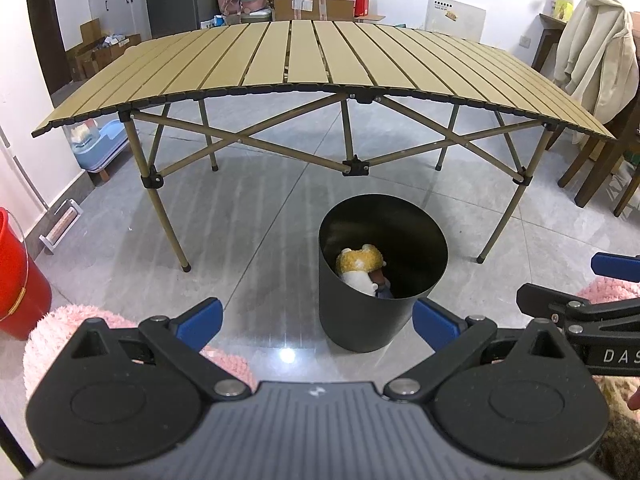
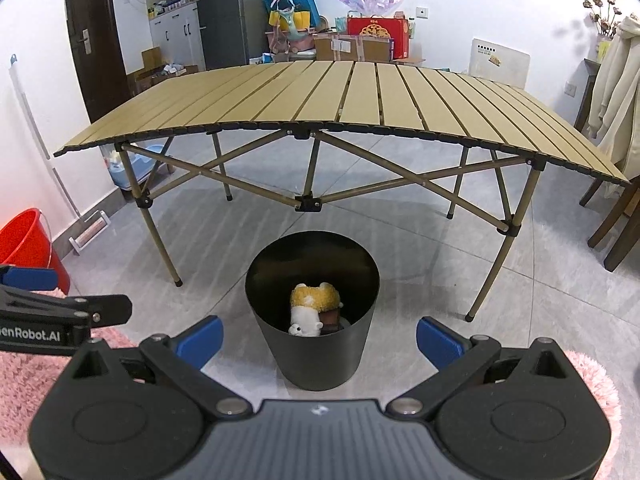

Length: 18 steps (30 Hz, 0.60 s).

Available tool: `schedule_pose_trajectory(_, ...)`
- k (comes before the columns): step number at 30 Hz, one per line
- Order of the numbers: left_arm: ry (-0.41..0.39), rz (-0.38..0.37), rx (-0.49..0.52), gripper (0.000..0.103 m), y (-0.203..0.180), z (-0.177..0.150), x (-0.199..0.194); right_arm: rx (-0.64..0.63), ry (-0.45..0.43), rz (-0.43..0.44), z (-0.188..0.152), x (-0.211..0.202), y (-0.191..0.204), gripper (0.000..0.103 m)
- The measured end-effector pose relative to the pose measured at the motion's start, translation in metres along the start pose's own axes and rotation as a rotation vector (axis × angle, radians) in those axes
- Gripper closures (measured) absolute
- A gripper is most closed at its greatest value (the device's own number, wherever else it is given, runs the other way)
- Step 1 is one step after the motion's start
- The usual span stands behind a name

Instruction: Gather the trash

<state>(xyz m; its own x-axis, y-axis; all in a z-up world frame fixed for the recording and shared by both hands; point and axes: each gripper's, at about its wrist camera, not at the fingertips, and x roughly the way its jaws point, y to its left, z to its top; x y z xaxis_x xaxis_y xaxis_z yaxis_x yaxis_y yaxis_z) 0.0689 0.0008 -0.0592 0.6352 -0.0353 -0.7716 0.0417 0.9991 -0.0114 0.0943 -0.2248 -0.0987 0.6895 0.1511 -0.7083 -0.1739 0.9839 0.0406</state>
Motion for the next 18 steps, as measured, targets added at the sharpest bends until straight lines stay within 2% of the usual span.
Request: schedule_pose_trajectory(18, -0.035, -0.004, 0.009, 0.0, -0.0005, 0.0, -0.0063, -0.005, -0.009, -0.001, 0.0006, -0.0025, 0.0017, 0.0)
